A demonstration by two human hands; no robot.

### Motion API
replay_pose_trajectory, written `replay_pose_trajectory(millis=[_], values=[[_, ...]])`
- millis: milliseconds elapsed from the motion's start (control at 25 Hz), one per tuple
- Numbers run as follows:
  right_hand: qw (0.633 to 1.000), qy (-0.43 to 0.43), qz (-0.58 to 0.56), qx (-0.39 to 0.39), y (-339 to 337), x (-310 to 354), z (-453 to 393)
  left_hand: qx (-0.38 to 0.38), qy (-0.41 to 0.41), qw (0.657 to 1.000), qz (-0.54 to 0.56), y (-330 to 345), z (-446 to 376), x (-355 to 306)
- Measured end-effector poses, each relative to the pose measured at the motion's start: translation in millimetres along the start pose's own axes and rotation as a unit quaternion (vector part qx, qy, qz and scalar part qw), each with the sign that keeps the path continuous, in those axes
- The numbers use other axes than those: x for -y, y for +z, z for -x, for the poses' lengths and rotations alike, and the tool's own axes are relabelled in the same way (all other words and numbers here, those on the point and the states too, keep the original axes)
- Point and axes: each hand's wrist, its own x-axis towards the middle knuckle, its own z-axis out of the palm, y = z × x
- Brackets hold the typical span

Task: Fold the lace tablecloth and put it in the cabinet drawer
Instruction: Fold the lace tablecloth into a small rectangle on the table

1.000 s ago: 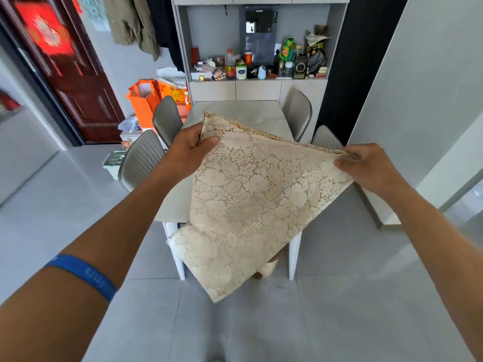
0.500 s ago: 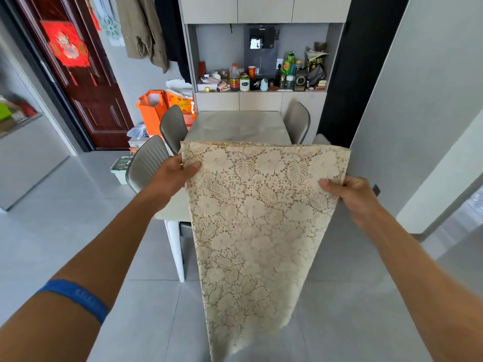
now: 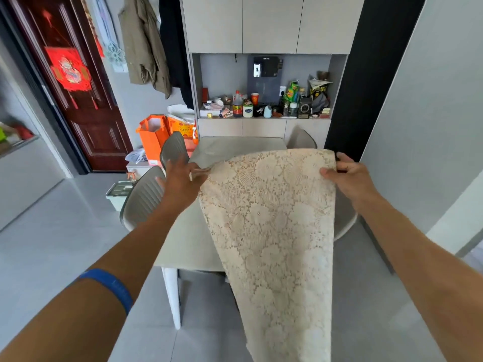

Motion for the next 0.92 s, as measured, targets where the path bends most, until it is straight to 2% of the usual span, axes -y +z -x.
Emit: replay_pose_trajectory(millis=[80,120,200,280,360,440,520,600,680,760,840,920], values=[[0.991,-0.102,0.060,-0.066,1,58,-55,-0.073,0.061,0.993,0.074,-38,-65,-39],[0.983,-0.153,0.025,-0.101,0,98,-81,-0.108,0.110,0.979,0.135,-69,-101,-61],[0.958,-0.205,-0.109,-0.166,-2,166,-115,-0.224,0.156,0.936,0.220,-126,-165,-112],[0.936,-0.244,-0.189,-0.165,-1,187,-122,-0.265,0.185,0.932,0.167,-150,-182,-122],[0.930,-0.236,-0.238,-0.150,10,162,-113,-0.229,0.231,0.931,0.167,-140,-167,-103],[0.942,-0.175,-0.255,-0.129,28,97,-100,-0.184,0.215,0.946,0.158,-101,-134,-60],[0.971,-0.083,-0.201,-0.097,50,11,-80,-0.135,0.154,0.976,0.074,-49,-93,-5],[0.989,0.011,-0.142,-0.042,74,-70,-57,-0.040,0.071,0.997,0.003,9,-56,52],[0.996,0.083,-0.036,0.003,93,-141,-34,0.051,-0.011,0.998,-0.045,65,-14,101],[0.991,0.104,0.074,0.026,104,-191,-20,0.110,-0.041,0.991,-0.068,108,17,134],[0.981,0.137,0.126,0.052,109,-223,-12,0.144,-0.068,0.985,-0.068,134,35,157],[0.973,0.177,0.127,0.079,110,-245,-8,0.168,-0.093,0.979,-0.065,150,45,178]])
